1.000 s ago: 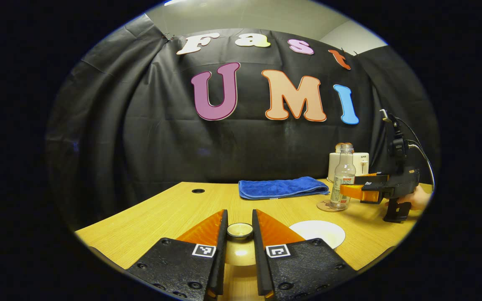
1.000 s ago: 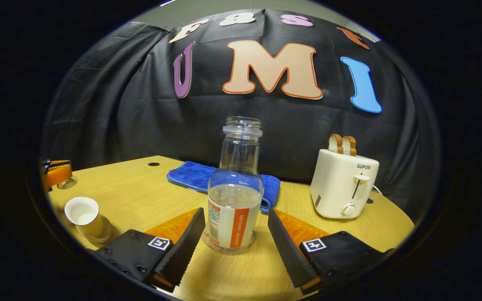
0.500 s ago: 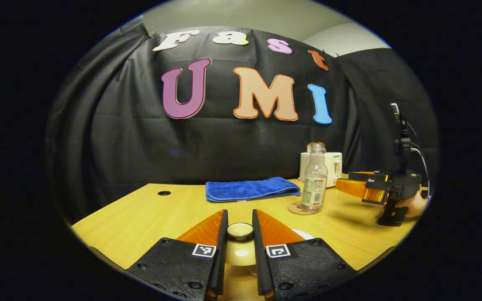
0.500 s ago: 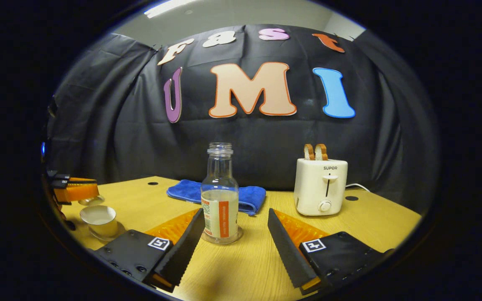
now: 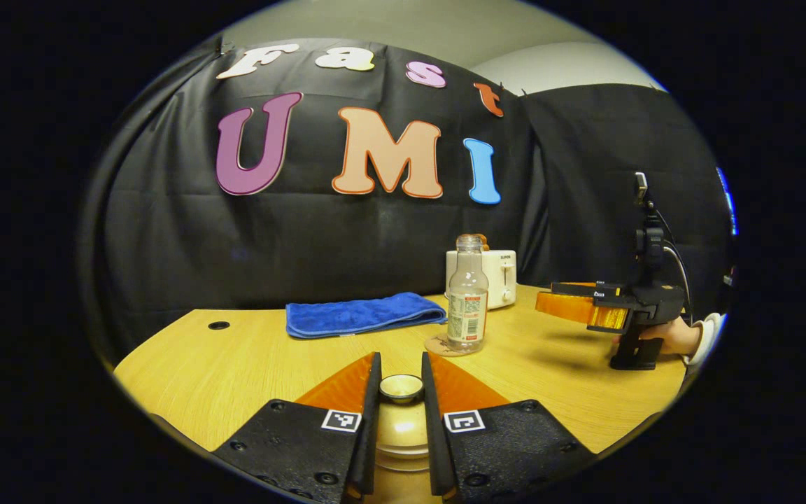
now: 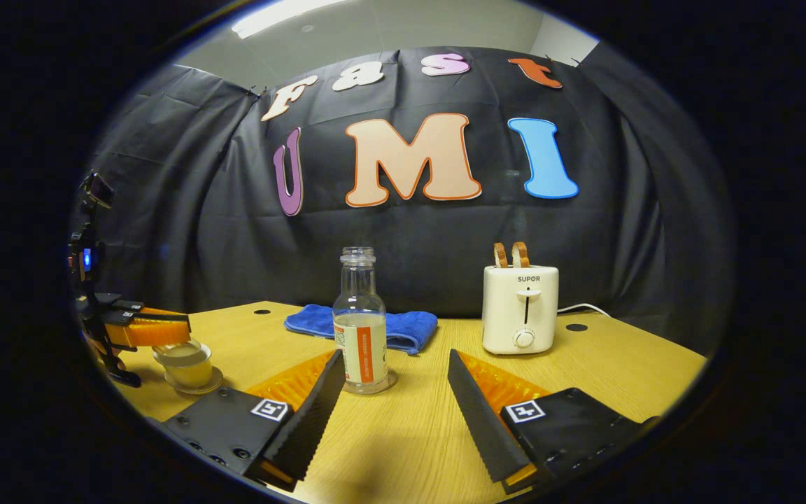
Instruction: Open the teacup lid with one hand, grasp the water bottle and pour water into the teacup with the other hand; after pouring, place the water bottle on the coaster and then close the teacup lid.
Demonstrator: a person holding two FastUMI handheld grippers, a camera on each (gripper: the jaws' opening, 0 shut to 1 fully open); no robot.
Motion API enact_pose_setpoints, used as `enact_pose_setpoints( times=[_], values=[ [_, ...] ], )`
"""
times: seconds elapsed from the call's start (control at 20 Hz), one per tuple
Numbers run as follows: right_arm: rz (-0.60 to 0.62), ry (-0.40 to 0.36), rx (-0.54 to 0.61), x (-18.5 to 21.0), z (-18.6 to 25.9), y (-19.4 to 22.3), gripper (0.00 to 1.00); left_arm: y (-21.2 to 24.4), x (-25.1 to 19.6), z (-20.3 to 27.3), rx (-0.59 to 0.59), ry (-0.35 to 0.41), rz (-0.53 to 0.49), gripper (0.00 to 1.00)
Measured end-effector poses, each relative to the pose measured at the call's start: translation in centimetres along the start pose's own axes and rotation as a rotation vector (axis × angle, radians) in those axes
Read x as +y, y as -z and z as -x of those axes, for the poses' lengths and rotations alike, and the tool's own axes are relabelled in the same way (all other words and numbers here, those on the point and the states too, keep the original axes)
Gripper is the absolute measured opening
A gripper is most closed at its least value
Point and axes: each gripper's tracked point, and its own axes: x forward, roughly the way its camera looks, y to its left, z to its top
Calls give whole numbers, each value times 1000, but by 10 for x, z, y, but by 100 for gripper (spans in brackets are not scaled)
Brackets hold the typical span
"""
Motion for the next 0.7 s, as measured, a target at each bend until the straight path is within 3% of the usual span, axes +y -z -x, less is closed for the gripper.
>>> enact_pose_setpoints(
  times=[0.25, 0.3, 0.55, 0.6, 0.7],
  values=[
    [0, -7, -1, -2, 9, 0, 90, 8, 0, -4, 70, -9, -16, 29],
    [0, -6, -1, -3, 10, 0, 95, 8, 1, -3, 71, -15, -15, 28],
    [0, -6, -1, -4, 11, 0, 95, 8, 2, -2, 74, -22, -13, 29],
    [0, -6, 0, -4, 11, 0, 90, 8, 2, -3, 72, -23, -12, 31],
    [0, -6, 0, -4, 11, -1, 95, 6, 2, 0, 60, -26, -9, 34]
  ],
)
